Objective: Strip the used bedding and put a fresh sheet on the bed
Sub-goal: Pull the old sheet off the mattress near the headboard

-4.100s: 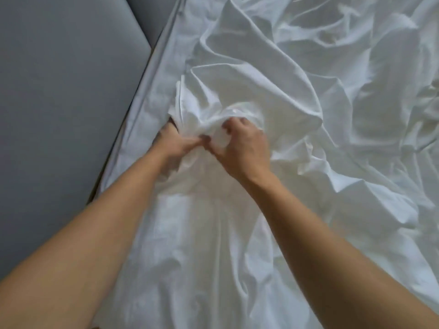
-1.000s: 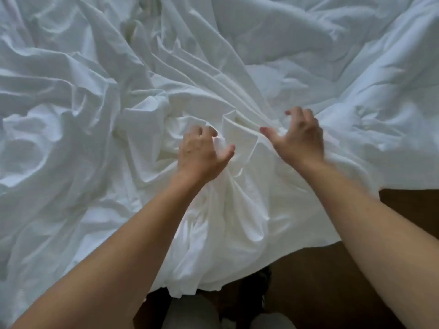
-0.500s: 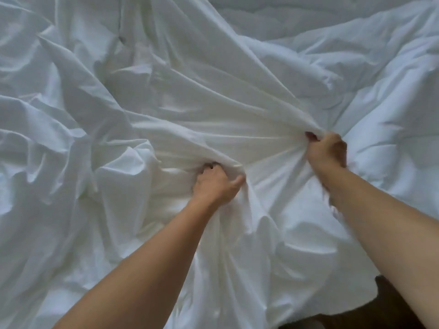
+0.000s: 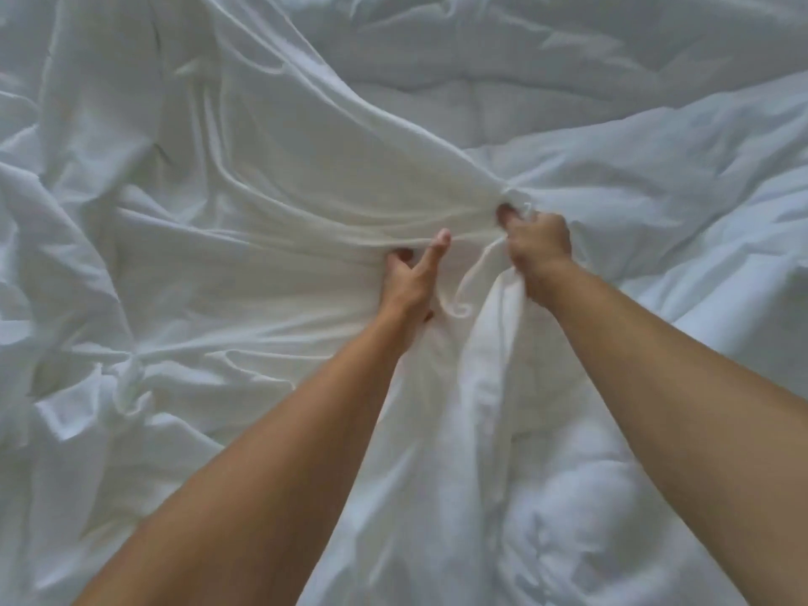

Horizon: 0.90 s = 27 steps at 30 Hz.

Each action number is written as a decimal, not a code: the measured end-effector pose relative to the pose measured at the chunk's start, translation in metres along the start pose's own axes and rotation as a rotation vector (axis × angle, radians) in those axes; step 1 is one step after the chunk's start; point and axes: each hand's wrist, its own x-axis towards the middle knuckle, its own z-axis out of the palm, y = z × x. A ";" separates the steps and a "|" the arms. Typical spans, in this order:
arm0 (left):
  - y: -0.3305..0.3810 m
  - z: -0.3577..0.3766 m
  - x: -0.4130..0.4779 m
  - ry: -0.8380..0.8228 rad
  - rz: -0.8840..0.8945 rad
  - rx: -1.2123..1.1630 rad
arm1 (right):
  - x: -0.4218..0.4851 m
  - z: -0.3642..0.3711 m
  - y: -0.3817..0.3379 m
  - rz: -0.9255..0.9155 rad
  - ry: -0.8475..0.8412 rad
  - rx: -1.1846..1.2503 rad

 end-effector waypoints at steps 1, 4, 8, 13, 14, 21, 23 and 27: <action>0.006 0.012 0.006 0.037 0.022 0.048 | 0.023 -0.031 0.007 0.028 0.165 -0.051; 0.018 0.051 0.008 -0.126 0.058 0.214 | 0.075 -0.114 0.036 0.131 0.396 -0.161; 0.005 0.084 -0.020 -0.369 0.114 0.500 | 0.076 -0.123 0.049 0.290 0.113 0.012; -0.018 0.044 -0.090 -0.517 0.013 0.725 | -0.035 -0.095 0.068 0.544 -0.791 0.574; -0.028 0.034 -0.106 -0.636 -0.024 0.777 | -0.064 -0.091 0.082 0.602 -0.966 0.557; -0.093 0.006 -0.167 -0.520 -0.114 0.710 | -0.193 -0.088 0.151 0.635 -1.066 0.535; -0.092 0.003 -0.178 -0.349 -0.181 0.258 | -0.210 -0.090 0.150 0.595 -1.081 0.687; -0.086 -0.002 -0.200 -0.177 -0.030 0.014 | -0.265 -0.090 0.155 0.496 -1.158 0.798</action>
